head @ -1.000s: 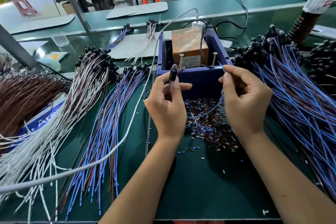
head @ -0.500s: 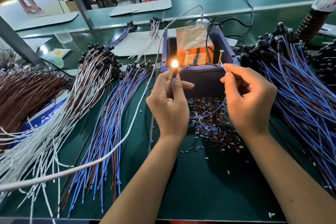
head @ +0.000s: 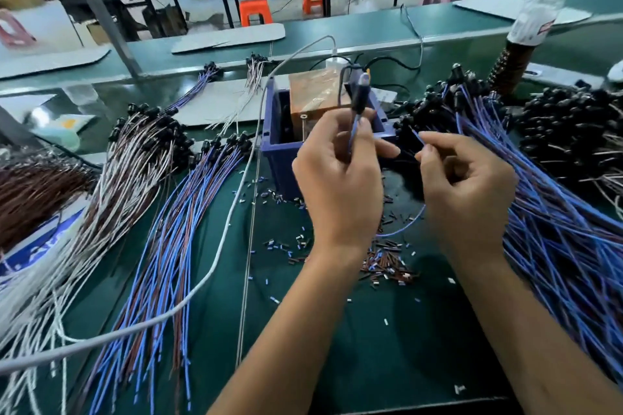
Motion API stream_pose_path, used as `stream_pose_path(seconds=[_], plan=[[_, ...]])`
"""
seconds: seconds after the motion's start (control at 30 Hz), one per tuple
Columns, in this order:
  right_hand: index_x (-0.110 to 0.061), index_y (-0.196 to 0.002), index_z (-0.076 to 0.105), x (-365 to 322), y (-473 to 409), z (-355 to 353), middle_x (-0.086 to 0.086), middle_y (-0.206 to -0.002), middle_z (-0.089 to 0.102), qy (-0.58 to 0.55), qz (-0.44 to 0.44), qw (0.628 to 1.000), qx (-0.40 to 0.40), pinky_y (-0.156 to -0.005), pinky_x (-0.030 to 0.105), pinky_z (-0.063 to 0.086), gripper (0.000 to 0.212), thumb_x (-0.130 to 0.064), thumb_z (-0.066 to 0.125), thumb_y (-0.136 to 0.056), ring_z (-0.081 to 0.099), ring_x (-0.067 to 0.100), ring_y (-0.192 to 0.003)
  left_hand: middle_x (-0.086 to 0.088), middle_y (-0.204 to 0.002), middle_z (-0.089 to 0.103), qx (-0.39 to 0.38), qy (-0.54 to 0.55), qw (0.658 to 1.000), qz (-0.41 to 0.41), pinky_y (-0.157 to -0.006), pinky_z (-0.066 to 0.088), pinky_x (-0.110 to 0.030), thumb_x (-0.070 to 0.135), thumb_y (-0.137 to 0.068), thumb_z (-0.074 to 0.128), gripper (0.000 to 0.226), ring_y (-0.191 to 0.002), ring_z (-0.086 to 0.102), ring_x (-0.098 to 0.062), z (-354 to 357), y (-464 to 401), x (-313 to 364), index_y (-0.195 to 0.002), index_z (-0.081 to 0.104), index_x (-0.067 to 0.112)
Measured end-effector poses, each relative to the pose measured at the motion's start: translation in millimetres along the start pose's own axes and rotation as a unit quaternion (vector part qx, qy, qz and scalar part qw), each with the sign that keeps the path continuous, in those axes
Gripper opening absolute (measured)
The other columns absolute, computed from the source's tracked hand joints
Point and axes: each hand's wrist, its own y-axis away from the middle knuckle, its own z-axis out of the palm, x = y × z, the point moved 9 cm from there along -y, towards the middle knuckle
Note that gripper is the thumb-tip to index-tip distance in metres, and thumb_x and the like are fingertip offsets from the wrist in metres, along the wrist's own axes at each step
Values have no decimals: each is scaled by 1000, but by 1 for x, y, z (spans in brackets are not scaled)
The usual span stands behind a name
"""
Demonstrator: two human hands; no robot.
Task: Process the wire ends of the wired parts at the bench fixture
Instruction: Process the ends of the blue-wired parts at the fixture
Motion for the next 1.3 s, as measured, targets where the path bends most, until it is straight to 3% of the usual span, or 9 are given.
stream_pose_path(seconds=[0.13, 0.27, 0.47, 0.6, 0.7, 0.87, 1.03, 1.2, 1.3], plan=[[-27, -107, 78, 8, -34, -70, -9, -93, 75, 85, 21, 995, 52, -68, 28, 57, 23, -27, 63, -91, 68, 8, -74, 3, -67, 75, -191, 2, 974, -119, -72, 60, -29, 12, -98, 61, 19, -68, 71, -15, 86, -11, 2, -87, 73, 20], [-26, -107, 73, -8, -56, -137, 1, -103, 70, 157, -16, 976, 153, -90, 47, 53, 32, -18, 47, -89, 65, 23, -95, 0, -71, 65, -295, 40, 917, -266, -40, 33, -18, 15, -101, 59, 18, -39, 41, -6, 160, 1, -17, -92, 74, 11], [-17, -137, 61, -5, -51, -93, 10, -106, 75, 240, 26, 963, -123, -88, 41, 52, 39, -37, 45, -108, 69, 32, -99, 1, -67, 37, -229, 297, 810, -450, -29, 18, -13, 5, -107, 36, 30, -29, 28, 0, 219, 18, -30, -86, 57, 8], [-23, -119, 65, 5, -46, -104, -4, -75, 73, 157, 75, 975, -137, -75, 33, 57, 20, -34, 55, -105, 70, 6, -67, -2, -76, 46, -158, 413, 779, -445, -38, 32, -10, 9, -111, 38, 32, -51, 42, -3, 235, 4, -25, -87, 58, 8], [-22, -89, 73, -4, -58, -136, -12, -64, 66, 230, 31, 970, -77, -59, 10, 43, 20, -33, 60, -100, 63, -1, -62, -1, -82, 59, -129, 358, 822, -425, -51, 45, -19, 18, -107, 53, 22, -65, 50, -9, 230, -12, -34, -94, 69, 11], [-22, -96, 72, 6, -59, -145, 0, -74, 74, 331, 59, 939, -73, -70, 36, 54, 13, -29, 62, -98, 68, 25, -72, 1, -83, 73, -90, -30, 978, -187, -76, 57, -29, 25, -94, 76, 16, -71, 62, -12, 194, -49, -38, -100, 79, 11], [-19, -93, 74, 46, -32, -105, 7, -95, 66, 403, 114, 894, -160, -83, 40, 55, 9, -27, 71, -96, 64, 32, -91, 8, -80, 69, -103, -288, 952, 9, -70, 51, -23, 34, -84, 85, 24, -74, 64, -8, 187, -51, -30, -91, 70, 18], [-24, -82, 72, 54, -34, -106, 1, -86, 65, 401, 133, 894, -151, -72, 33, 48, 9, -25, 75, -91, 62, 26, -84, 7, -81, 62, -95, -366, 922, 81, -55, 24, -17, 41, -83, 85, 34, -71, 55, -12, 193, -45, -26, -89, 60, 18], [-25, -89, 73, 51, -36, -108, 1, -85, 71, 385, 141, 899, -154, -74, 33, 51, 4, -27, 75, -91, 65, 26, -84, 6, -83, 63, -90, -346, 929, 91, -61, 35, -24, 38, -85, 83, 30, -75, 58, -15, 192, -40, -25, -89, 59, 19]])
